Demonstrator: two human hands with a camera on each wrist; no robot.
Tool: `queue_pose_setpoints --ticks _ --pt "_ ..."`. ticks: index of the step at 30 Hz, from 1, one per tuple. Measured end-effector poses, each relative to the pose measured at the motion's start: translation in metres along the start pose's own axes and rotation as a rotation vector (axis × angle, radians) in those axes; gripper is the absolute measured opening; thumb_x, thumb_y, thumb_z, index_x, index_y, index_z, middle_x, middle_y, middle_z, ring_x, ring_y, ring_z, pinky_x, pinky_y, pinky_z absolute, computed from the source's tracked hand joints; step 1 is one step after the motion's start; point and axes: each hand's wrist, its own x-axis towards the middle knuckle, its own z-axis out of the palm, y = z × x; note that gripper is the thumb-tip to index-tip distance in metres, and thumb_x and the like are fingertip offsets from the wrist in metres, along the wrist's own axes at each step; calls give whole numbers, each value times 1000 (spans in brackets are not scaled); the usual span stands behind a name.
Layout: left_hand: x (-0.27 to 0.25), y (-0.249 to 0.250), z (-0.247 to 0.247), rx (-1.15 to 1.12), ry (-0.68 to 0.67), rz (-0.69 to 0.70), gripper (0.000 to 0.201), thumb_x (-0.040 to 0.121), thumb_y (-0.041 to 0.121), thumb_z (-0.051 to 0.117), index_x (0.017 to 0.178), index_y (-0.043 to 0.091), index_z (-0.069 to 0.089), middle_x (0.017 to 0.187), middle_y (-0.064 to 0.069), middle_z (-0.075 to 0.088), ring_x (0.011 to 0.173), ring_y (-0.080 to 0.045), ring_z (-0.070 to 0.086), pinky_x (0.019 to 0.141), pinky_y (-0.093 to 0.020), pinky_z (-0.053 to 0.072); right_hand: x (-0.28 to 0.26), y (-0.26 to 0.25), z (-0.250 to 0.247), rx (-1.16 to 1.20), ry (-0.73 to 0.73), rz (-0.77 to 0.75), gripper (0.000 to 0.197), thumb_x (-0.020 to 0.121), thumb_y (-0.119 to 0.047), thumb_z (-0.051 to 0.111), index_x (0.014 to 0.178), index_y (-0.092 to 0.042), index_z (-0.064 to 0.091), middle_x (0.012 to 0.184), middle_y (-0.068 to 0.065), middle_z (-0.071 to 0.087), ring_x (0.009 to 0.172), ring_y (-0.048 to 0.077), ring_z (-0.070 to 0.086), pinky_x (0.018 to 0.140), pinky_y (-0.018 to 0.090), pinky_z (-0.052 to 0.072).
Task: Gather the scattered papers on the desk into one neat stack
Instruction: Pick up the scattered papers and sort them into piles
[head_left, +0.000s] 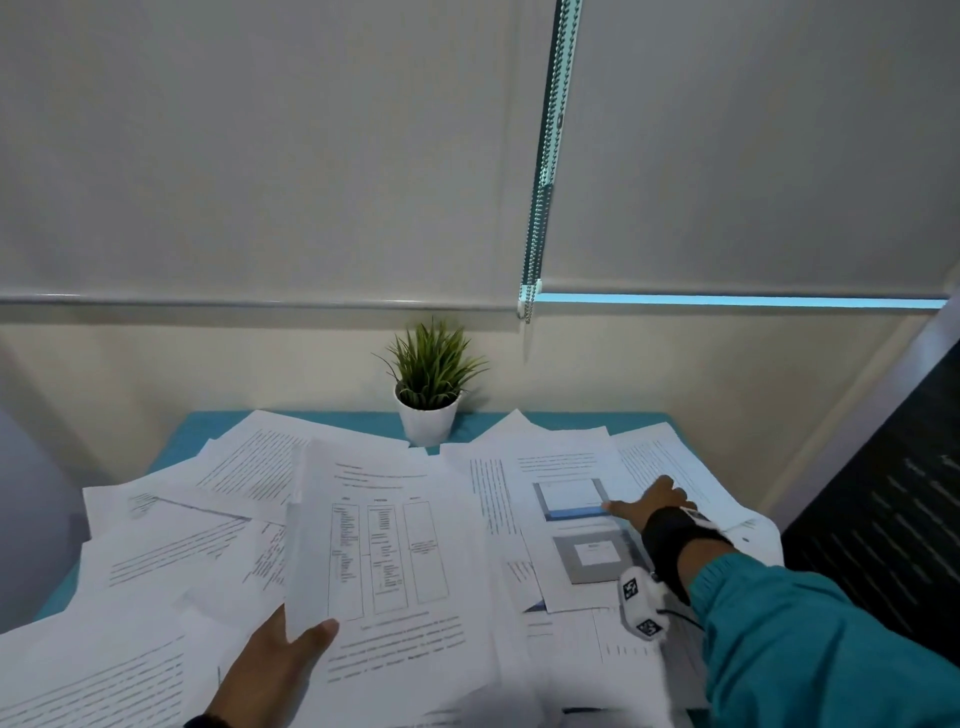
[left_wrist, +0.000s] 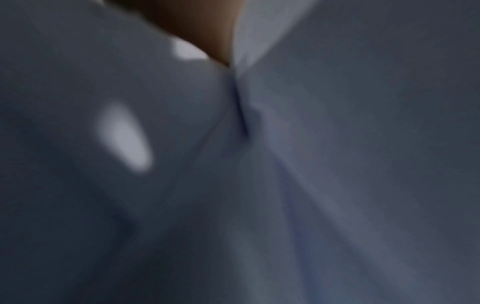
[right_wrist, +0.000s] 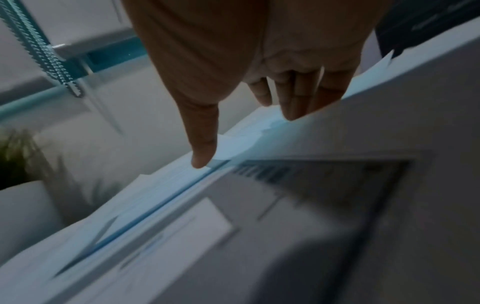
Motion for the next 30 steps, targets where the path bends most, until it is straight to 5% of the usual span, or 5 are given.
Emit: queue_pose_setpoints --ticks 9,14,21,26,30 --pt "3 -7 -2 -140 -5 -95 52 79 32 67 128 17 55 118 3 68 115 -22 61 101 -37 43 5 -16 -17 266 109 -383 9 85 -8 64 93 -7 61 105 17 64 97 27 59 71 23 34" --pt "4 -7 1 -338 -20 -151 41 86 9 68 126 14 56 114 -3 71 107 -20 65 103 -43 45 -29 -4 -72 547 266 -367 6 91 -11 57 94 -5 55 97 13 58 86 21 51 74 22 32" --pt "-3 -1 5 -363 -38 -151 40 97 -2 50 135 9 48 105 4 65 96 -11 61 98 -32 39 -61 59 -51 100 134 -326 24 84 -15 59 68 -13 41 68 8 45 67 23 42 55 25 30" --pt "-7 3 3 -247 -28 -100 43 98 2 51 140 6 46 116 -7 61 112 -26 57 97 -33 39 -73 68 -63 -204 109 -421 4 83 -10 54 87 -11 54 90 13 59 89 29 56 68 29 33" --pt "-9 1 2 -158 -29 -86 46 98 7 54 143 5 45 130 -10 59 110 -22 54 97 -32 38 -74 43 -60 -480 51 -421 44 64 -10 66 108 -19 62 124 6 62 113 28 58 92 33 50"
